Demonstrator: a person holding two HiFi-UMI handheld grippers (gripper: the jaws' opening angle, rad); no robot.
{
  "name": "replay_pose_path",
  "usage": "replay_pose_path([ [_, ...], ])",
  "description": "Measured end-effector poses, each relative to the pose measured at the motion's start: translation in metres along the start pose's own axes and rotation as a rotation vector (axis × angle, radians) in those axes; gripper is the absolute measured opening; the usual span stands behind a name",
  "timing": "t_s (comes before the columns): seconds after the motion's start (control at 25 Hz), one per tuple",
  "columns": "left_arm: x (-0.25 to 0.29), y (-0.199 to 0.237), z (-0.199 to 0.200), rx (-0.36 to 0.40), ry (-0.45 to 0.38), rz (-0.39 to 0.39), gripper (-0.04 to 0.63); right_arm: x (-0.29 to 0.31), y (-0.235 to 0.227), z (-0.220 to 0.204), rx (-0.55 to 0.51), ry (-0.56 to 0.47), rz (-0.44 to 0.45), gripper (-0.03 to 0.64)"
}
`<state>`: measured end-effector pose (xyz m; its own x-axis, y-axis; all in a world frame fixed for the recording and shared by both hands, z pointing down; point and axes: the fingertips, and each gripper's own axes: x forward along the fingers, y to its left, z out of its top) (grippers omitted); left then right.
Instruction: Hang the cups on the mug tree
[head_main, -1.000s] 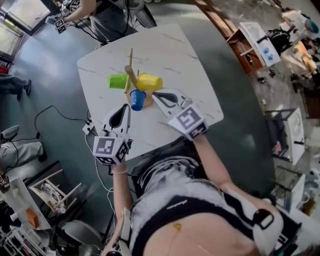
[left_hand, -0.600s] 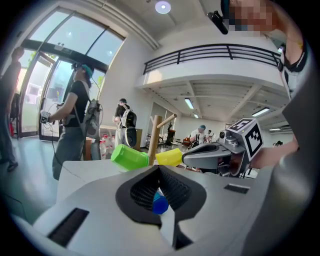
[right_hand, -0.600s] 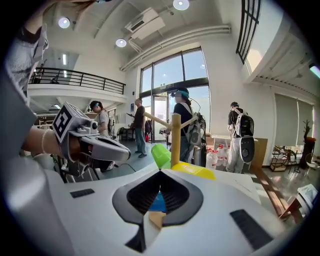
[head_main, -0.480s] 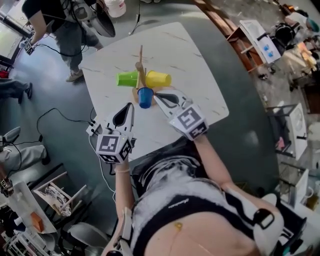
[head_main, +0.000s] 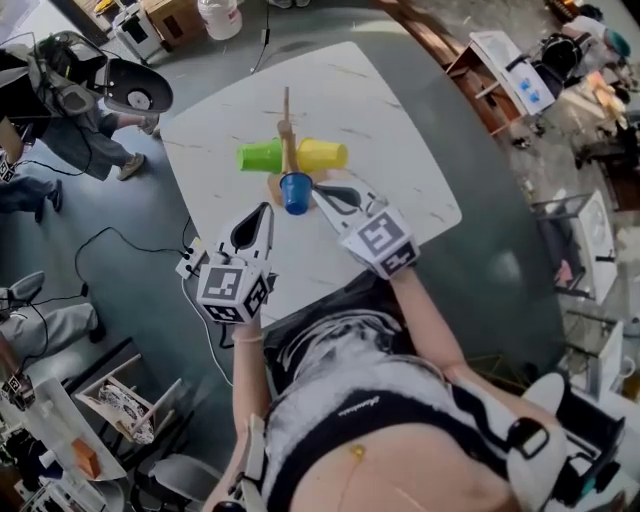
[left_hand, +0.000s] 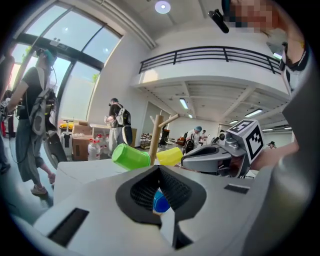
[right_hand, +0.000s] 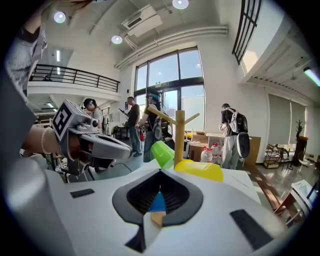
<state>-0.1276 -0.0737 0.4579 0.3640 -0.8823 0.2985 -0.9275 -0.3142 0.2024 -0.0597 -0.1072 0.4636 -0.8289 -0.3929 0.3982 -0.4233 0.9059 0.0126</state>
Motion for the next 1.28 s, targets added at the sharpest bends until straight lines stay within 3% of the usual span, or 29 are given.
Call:
replay_pose_path([
  [0.52, 0.007, -0.010, 0.011, 0.029, -0.027, -0.025, 0.008, -0.006, 0.002, 0.002, 0.013, -0.026, -0.025, 0.002],
  [0.8, 0.003, -0.020, 0.029, 0.068, -0.087, -0.004, 0.008, -0.012, 0.001, 0.019, 0.013, -0.089, -0.024, 0.002],
  [1.28, -0.005, -0.023, 0.050, 0.068, -0.152, 0.023, 0.007, -0.027, 0.002, 0.052, 0.043, -0.234, -0.031, 0.002],
])
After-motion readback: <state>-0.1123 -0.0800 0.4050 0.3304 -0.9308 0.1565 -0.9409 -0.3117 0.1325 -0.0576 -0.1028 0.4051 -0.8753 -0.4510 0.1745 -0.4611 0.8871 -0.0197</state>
